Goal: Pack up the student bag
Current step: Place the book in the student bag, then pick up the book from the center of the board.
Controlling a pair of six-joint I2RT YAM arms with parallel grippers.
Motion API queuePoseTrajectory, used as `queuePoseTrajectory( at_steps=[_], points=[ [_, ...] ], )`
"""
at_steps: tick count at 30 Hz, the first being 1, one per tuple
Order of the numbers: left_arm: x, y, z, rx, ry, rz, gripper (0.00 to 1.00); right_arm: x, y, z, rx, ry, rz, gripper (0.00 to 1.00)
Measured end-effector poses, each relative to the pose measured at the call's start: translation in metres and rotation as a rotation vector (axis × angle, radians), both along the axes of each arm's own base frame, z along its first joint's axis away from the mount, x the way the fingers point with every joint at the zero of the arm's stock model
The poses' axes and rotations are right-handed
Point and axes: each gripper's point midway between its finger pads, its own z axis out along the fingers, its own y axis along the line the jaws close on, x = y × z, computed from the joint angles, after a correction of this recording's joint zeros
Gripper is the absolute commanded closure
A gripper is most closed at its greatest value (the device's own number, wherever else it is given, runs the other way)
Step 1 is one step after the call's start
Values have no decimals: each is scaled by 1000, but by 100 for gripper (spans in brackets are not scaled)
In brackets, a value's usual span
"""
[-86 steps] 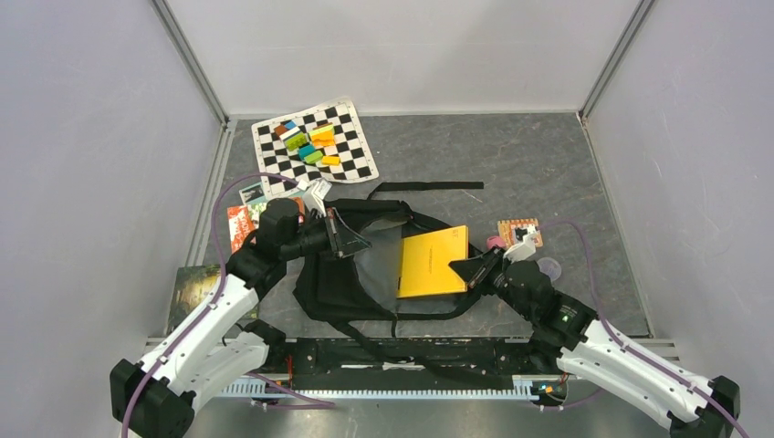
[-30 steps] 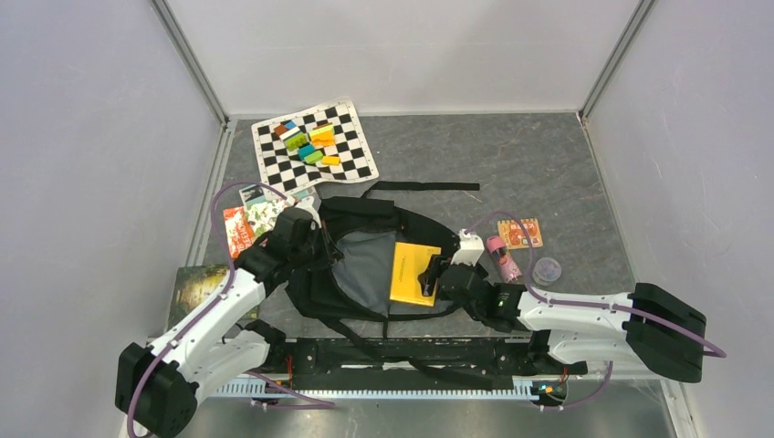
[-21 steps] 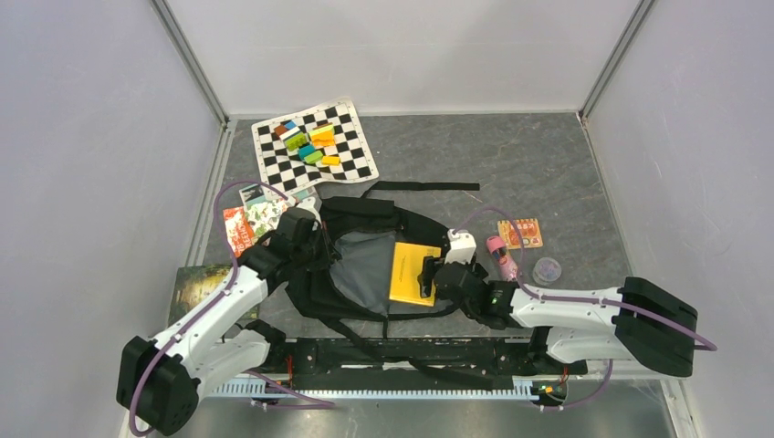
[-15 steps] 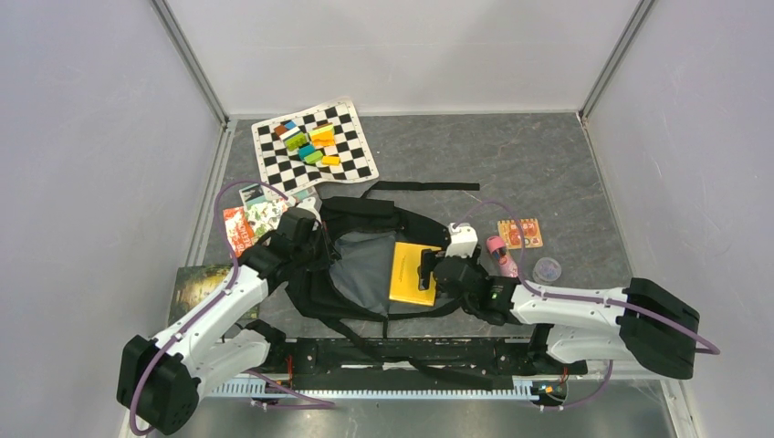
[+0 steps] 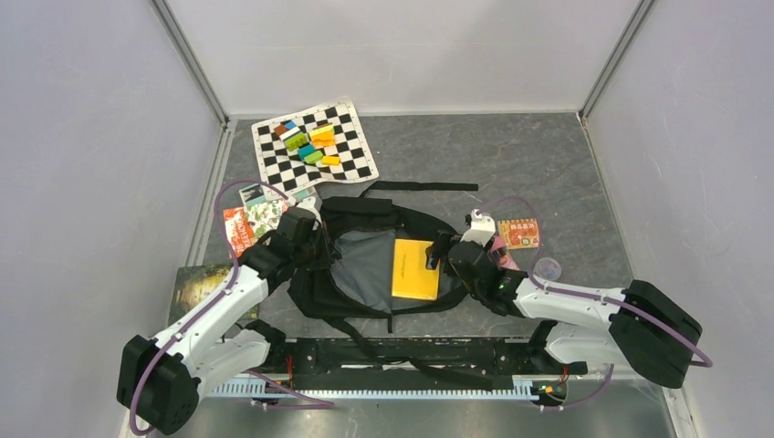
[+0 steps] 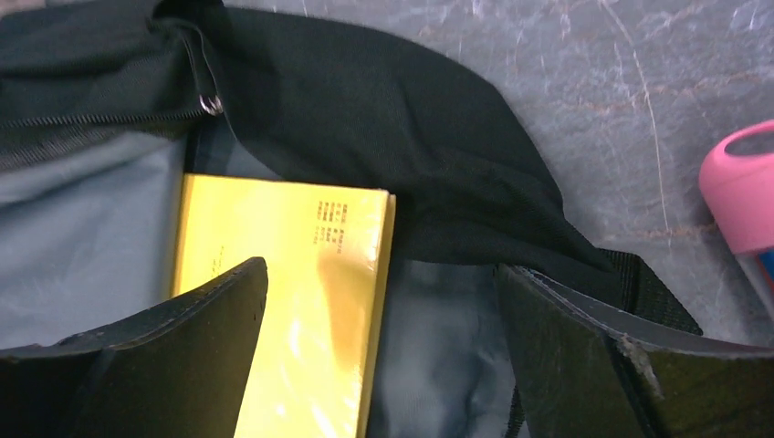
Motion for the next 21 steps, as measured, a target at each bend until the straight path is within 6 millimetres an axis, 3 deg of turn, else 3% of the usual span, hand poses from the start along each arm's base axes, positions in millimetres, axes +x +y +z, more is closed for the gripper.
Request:
queuePoseTrajectory(
  at_steps=[5, 12, 14, 16, 21],
  points=[
    [1, 0, 0, -1, -3, 0, 98, 20, -1, 16, 60, -58, -50, 2],
    [1, 0, 0, 0, -3, 2, 98, 58, -17, 69, 199, -231, -203, 6],
    [1, 0, 1, 0, -4, 2, 98, 67, -21, 76, 214, -252, -228, 7],
    [1, 0, 1, -1, -6, 2, 98, 75, -20, 82, 196, -263, -212, 2],
    [0, 0, 3, -4, -12, 2, 98, 83, -2, 110, 20, -303, -20, 2]
  ],
)
